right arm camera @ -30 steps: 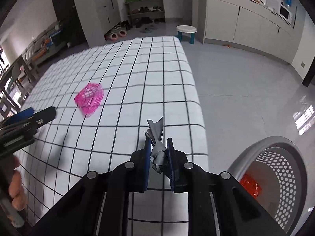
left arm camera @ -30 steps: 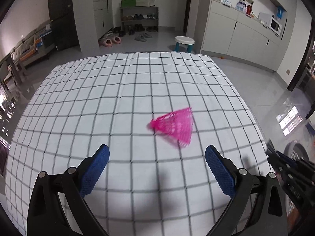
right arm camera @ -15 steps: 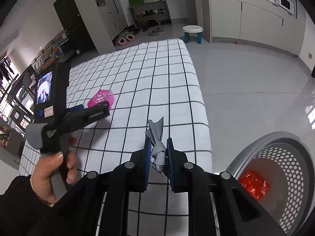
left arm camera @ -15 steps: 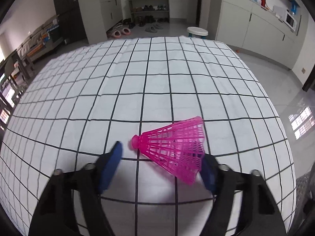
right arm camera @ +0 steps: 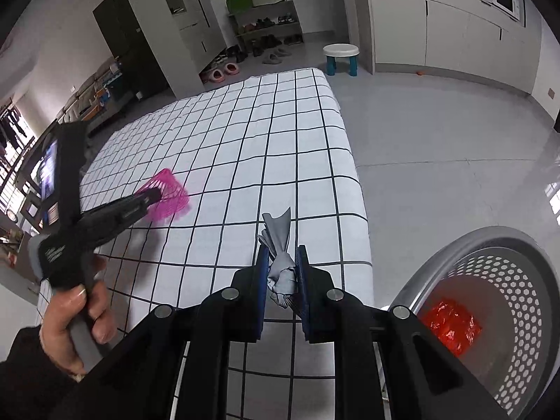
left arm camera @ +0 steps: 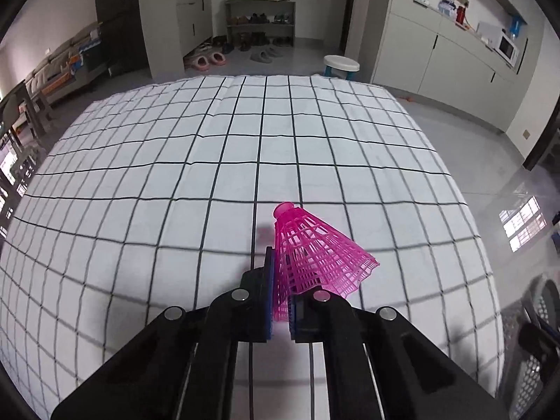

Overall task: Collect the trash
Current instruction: 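Carry the shuttlecock and glove over the basket and open both tools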

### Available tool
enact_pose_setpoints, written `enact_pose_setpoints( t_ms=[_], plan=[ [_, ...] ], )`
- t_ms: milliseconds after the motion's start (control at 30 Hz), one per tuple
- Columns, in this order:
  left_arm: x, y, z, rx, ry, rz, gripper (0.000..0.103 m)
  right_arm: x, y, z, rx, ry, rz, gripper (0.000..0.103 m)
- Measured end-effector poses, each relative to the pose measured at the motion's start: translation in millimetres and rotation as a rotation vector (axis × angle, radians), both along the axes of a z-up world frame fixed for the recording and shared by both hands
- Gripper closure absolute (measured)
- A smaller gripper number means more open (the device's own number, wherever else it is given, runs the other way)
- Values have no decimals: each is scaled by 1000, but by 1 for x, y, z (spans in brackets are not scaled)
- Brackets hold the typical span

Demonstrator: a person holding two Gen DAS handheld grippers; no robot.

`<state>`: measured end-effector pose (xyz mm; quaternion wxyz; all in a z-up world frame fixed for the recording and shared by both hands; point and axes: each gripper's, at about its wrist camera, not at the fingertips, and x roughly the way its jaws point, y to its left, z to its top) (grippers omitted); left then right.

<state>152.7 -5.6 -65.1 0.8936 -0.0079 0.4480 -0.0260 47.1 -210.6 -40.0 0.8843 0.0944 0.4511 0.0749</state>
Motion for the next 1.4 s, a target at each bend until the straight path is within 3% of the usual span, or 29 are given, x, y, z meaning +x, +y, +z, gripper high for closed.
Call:
enact_pose_setpoints(
  t_ms=[333,700,1100,1400],
  plan=[
    [-73,-29,44,21,-31,-89,96,-31,-20,23,8,-50,-41,88],
    [-130,-98,87,-15,-87,-274,96,-94,-86,31,-19,-30,-184,88],
    [-158,-205,69,-34,-49,-543,96,-148,-156,12,-34,23,-367,87],
    [-160,-246,51,-19,-4,-620,94,-163,-182,-1,32,37,-442,86]
  ],
)
